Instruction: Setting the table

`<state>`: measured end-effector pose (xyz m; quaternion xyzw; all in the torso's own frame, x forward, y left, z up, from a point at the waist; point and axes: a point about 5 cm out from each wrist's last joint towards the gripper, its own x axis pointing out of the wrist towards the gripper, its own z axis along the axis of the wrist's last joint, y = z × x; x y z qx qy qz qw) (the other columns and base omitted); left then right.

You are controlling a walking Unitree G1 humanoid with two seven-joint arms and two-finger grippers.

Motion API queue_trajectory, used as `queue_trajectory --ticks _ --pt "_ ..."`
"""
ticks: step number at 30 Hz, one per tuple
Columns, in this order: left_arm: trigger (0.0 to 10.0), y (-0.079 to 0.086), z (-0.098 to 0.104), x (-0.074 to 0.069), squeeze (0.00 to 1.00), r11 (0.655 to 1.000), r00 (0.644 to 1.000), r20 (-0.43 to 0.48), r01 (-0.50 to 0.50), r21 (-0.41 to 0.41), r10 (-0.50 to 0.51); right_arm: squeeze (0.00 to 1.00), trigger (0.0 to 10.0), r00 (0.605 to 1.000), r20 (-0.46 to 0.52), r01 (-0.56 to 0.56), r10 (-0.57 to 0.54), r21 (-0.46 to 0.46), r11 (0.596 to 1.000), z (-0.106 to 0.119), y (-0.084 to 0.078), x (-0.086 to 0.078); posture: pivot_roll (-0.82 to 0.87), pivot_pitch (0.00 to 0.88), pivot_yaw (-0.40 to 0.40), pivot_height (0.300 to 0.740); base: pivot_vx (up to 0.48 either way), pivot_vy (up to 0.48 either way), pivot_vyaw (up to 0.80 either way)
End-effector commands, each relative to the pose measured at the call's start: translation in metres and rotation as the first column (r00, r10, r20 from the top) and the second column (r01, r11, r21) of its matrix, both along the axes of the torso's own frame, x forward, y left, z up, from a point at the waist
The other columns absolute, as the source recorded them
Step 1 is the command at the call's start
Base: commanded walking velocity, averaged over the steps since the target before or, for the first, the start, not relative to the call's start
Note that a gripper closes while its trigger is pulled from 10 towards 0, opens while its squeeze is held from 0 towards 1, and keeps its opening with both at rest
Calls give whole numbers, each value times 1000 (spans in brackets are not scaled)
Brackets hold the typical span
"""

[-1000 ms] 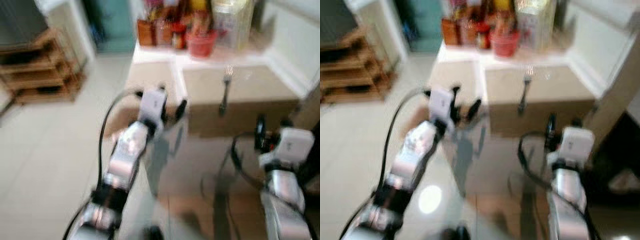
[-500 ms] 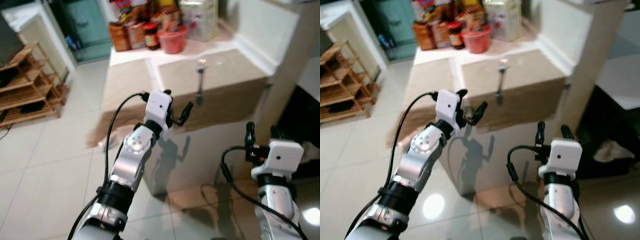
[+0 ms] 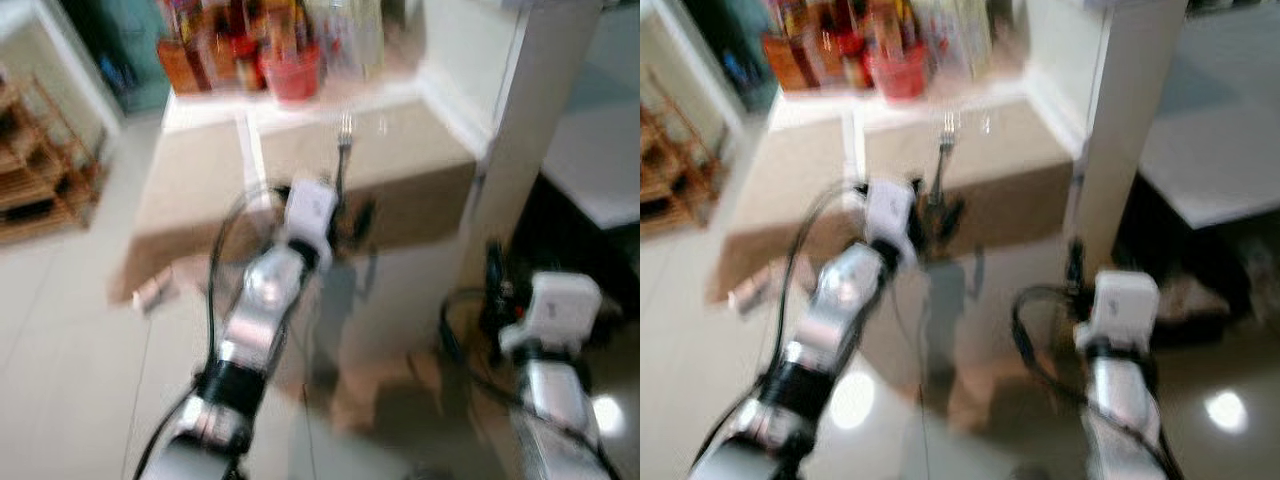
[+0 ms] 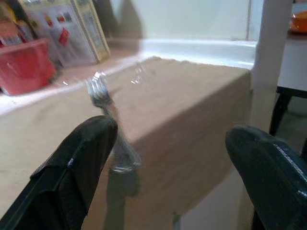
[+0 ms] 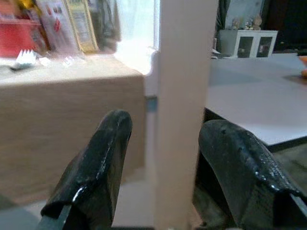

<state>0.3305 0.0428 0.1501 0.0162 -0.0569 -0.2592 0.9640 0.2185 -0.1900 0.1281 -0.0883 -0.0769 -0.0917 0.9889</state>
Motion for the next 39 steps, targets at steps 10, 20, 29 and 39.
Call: queue_trajectory --ticks 10,20,29,39 --pt "10000 5 14 13 0 999 999 21 -40 6 40 0 10000 999 -4 -41 41 19 999 1 12 2 -99 0 152 740 78 0 0" --pt "10000 0 14 12 0 999 999 10 -33 -21 33 0 10000 999 21 -46 46 1 999 3 9 5 -93 0 141 740 480 0 0" --pt "10000 -4 17 11 0 1000 1000 29 8 -11 -8 0 10000 998 22 -55 55 2 998 2 10 8 -93 0 144 740 480 0 0" --pt "10000 -7 24 14 0 1000 998 45 31 -3 -31 0 10000 997 28 -66 65 7 998 1 13 9 -95 0 147 740 336 0 0"
